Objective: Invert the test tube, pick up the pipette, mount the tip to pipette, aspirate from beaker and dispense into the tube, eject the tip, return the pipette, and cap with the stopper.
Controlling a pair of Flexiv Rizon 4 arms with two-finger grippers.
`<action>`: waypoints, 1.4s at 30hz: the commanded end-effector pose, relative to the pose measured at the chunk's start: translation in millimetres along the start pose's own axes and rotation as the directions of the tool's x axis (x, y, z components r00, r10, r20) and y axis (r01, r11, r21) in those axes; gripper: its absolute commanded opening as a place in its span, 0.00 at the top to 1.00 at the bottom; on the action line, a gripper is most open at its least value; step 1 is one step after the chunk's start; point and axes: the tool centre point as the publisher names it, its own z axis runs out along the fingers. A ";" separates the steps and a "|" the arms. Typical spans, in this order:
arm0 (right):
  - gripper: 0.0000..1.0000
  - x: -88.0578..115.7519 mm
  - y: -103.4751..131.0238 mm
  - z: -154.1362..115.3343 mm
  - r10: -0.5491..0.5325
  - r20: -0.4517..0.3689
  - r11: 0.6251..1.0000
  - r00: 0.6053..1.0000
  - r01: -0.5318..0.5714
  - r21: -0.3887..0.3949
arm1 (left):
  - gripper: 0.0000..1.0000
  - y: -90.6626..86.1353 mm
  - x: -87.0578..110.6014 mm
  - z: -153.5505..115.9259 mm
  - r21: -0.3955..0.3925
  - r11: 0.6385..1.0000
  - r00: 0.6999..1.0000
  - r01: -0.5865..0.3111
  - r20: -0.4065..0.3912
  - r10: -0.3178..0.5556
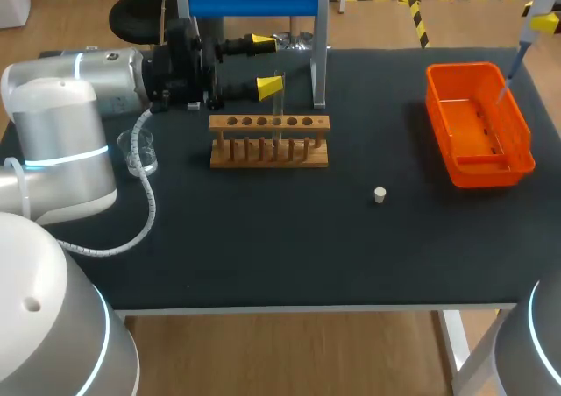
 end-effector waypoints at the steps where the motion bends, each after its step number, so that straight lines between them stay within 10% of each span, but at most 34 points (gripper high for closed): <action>1: 1.00 5.9 4.6 2.0 -0.001 0.026 1.000 1.000 0.000 0.007 | 0.00 0.2 0.8 0.8 0.001 1.000 1.000 -0.001 0.003 0.001; 27: 1.00 7.6 6.0 2.9 0.002 0.035 1.000 0.999 -0.003 0.015 | 0.00 0.2 0.8 0.8 0.001 1.000 1.000 -0.001 0.003 0.001; 42: 1.00 7.6 6.0 2.9 0.002 0.035 1.000 0.999 -0.003 0.015 | 0.00 -23.9 -25.2 116.3 -0.105 0.994 0.999 0.032 0.027 -0.030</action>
